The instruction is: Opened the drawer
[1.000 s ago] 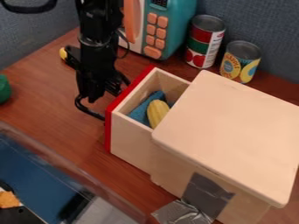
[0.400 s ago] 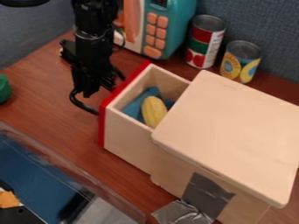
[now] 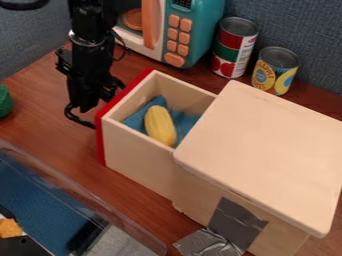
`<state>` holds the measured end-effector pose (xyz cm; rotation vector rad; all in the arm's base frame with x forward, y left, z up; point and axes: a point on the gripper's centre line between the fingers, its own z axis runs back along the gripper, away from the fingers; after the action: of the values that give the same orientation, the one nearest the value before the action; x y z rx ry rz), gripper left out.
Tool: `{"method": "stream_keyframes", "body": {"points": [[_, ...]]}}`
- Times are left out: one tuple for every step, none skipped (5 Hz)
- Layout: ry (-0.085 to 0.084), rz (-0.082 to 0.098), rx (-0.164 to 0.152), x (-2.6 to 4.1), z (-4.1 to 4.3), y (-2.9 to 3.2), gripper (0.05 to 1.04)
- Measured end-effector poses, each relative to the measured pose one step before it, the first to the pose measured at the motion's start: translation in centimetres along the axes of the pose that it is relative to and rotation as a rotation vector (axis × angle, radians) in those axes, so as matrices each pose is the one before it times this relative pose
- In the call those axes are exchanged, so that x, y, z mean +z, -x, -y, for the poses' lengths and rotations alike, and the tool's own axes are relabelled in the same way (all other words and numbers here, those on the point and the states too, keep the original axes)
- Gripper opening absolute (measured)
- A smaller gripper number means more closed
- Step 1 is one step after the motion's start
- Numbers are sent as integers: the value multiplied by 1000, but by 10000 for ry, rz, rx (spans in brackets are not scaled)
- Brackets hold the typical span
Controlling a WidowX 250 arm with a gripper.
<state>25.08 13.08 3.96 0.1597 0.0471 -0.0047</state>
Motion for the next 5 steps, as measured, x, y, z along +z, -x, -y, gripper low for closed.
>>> {"method": "stream_keyframes", "body": {"points": [[-18, -391, -383, -19, -141, 475, 418], [86, -32, -236, 16, 213, 17, 736], [-6, 408, -28, 1357, 3, -72, 987], [162, 357, 113, 2168, 257, 226, 1004], [384, 239, 937, 3194, 309, 53, 1001]]}}
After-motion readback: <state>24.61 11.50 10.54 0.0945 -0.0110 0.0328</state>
